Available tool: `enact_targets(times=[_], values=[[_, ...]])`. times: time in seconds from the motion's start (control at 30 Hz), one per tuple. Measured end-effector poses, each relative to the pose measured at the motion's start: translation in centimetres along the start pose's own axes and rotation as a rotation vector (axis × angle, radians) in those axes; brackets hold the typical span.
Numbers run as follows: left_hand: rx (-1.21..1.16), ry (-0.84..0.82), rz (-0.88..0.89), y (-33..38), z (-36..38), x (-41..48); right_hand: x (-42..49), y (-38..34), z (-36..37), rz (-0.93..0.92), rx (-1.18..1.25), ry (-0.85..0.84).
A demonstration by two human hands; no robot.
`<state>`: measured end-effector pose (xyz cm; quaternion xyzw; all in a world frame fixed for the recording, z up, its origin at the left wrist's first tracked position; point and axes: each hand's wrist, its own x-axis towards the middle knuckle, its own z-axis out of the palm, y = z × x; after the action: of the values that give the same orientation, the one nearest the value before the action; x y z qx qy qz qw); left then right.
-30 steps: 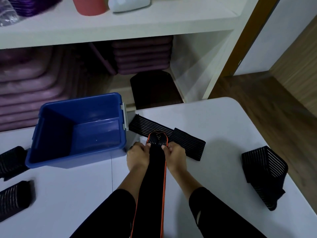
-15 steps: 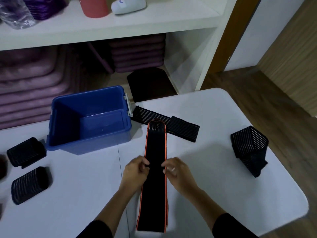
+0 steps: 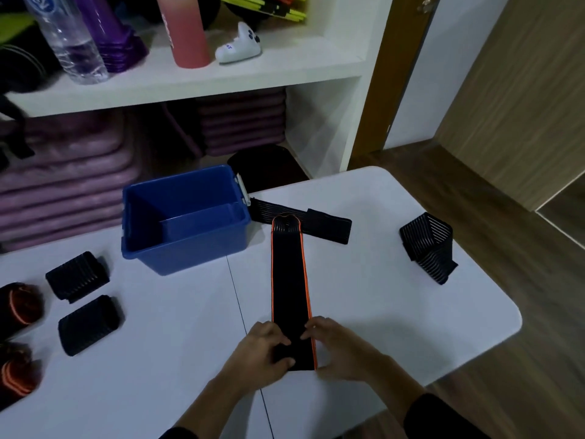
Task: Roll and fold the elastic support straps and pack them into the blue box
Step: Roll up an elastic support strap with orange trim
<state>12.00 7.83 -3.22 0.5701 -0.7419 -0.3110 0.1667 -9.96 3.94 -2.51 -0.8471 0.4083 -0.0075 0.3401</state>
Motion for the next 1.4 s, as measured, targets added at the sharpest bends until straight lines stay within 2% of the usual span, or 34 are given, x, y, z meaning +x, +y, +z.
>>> enact_targets(times=[0.13,0.23,0.33,0.47,0.57,0.73,0.97,1.13,1.23,1.3,1.4], values=[[0.117,-0.063,0.053,0.1,0.3,-0.7,-0.4,-0.7,0.8,-0.004,-0.106,0.065],[0.235,-0.056,0.098,0.0,0.9,-0.7,-0.7,-1.0,1.0,-0.009,-0.135,0.090],[0.255,-0.013,0.124,0.1,1.2,-0.9,-1.1,-1.1,1.3,-0.027,-0.153,0.115],[0.104,0.050,0.096,1.2,0.7,-1.0,-1.0,-1.5,0.8,0.027,-0.078,0.147],[-0.007,0.041,-0.017,1.9,-0.3,-0.7,-0.6,-1.9,-0.2,0.150,0.022,0.105],[-0.189,0.095,-0.140,1.5,-0.3,0.5,0.8,-1.9,-0.6,0.283,0.282,0.151],[-0.187,0.188,-0.262,1.2,0.3,2.6,3.0,-0.8,0.6,0.427,0.371,0.313],[-0.125,0.233,-0.251,1.2,0.0,4.0,3.7,-0.2,0.6,0.378,0.321,0.428],[-0.035,0.244,-0.273,1.1,-0.1,4.3,3.6,0.1,0.2,0.197,0.188,0.519],[-0.006,0.261,-0.270,1.3,-0.2,4.2,3.6,0.3,0.1,0.065,0.084,0.475],[-0.014,0.247,-0.182,1.5,-0.1,4.1,3.1,0.1,-0.4,0.016,0.049,0.387]])
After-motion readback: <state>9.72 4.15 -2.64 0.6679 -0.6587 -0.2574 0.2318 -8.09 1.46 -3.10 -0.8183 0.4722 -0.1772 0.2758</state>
